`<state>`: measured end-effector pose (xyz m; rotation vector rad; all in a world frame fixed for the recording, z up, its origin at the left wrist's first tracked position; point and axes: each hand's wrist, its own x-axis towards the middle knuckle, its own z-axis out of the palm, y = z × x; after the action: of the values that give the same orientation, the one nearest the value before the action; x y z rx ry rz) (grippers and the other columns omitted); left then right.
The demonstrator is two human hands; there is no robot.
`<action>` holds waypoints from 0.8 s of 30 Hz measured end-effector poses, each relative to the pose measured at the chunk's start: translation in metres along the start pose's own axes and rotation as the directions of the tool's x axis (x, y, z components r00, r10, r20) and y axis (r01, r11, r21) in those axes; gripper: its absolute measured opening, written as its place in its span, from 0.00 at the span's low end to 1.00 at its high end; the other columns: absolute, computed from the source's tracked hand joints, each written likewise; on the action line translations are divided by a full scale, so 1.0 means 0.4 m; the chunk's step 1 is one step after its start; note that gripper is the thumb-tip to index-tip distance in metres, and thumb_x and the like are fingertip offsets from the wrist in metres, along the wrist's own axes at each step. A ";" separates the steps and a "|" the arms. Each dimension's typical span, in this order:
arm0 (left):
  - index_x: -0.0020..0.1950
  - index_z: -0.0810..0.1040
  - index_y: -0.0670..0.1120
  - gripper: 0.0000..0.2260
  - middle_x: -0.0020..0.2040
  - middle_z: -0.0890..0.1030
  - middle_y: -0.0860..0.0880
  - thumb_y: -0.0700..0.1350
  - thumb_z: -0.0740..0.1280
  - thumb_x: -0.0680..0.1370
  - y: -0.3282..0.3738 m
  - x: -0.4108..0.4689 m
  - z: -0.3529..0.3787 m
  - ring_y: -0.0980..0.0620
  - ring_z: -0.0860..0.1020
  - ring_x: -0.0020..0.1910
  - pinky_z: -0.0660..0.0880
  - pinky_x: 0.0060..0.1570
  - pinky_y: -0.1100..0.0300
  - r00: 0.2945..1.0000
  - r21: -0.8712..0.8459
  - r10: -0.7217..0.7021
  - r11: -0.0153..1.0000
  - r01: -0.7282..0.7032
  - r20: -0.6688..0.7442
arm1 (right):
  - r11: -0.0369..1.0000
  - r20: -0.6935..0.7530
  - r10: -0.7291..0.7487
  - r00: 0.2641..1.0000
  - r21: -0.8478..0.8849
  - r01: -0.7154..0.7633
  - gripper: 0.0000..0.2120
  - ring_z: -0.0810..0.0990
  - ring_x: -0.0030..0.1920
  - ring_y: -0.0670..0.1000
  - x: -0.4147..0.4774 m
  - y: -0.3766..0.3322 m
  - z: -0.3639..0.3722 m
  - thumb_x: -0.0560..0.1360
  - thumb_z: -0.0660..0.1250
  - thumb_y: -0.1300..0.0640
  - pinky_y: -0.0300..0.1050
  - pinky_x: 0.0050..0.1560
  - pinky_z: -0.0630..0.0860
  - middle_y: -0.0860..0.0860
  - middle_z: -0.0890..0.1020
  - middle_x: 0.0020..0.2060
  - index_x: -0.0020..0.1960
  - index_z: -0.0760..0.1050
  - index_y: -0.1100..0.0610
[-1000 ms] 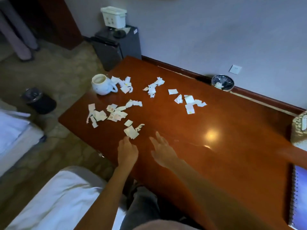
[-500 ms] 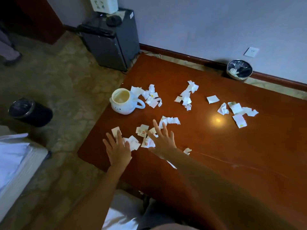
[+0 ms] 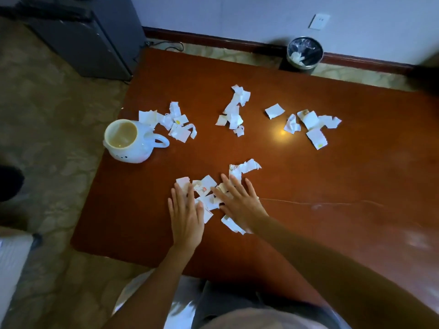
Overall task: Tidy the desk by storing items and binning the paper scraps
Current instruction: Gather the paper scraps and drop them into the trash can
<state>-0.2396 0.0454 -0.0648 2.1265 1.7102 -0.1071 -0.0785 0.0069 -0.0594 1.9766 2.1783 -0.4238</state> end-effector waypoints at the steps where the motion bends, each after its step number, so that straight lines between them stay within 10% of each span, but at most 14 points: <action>1: 0.75 0.61 0.44 0.28 0.75 0.59 0.36 0.54 0.44 0.78 0.035 -0.005 0.013 0.38 0.60 0.74 0.50 0.70 0.48 0.999 0.011 0.037 0.999 -0.037 0.008 | 1.000 0.003 0.014 1.000 -0.018 -0.014 0.25 0.67 0.71 0.57 -0.029 0.029 0.008 0.76 0.51 0.43 0.59 0.64 0.71 0.56 0.68 0.72 0.71 0.59 0.48; 9: 0.71 0.61 0.44 0.25 0.69 0.71 0.37 0.52 0.36 0.81 0.328 -0.082 0.131 0.39 0.71 0.68 0.61 0.68 0.46 0.951 0.047 0.304 0.951 -0.307 0.059 | 0.959 -0.034 0.283 0.959 0.020 -0.282 0.23 0.71 0.69 0.57 -0.280 0.268 0.074 0.78 0.44 0.46 0.60 0.62 0.72 0.57 0.69 0.70 0.71 0.61 0.48; 16: 0.70 0.62 0.44 0.23 0.68 0.73 0.39 0.48 0.52 0.76 0.617 -0.194 0.237 0.41 0.73 0.66 0.69 0.65 0.47 0.862 0.018 0.495 0.866 -0.500 0.109 | 0.863 -0.057 0.502 0.863 0.102 -0.495 0.21 0.76 0.64 0.59 -0.500 0.462 0.098 0.78 0.47 0.47 0.60 0.58 0.74 0.59 0.74 0.66 0.68 0.64 0.50; 24: 0.66 0.70 0.40 0.19 0.64 0.77 0.38 0.43 0.47 0.81 0.742 -0.216 0.217 0.39 0.75 0.64 0.72 0.60 0.43 0.887 -0.210 0.456 0.877 -0.433 0.074 | 0.808 -0.184 0.576 0.796 0.277 -0.521 0.16 0.81 0.54 0.63 -0.523 0.530 0.047 0.65 0.68 0.69 0.64 0.56 0.74 0.64 0.80 0.55 0.53 0.78 0.63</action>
<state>0.0378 -0.1140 -0.0393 2.2566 1.0769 0.0557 0.1531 -0.1795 -0.0320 2.7963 1.5871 -0.3244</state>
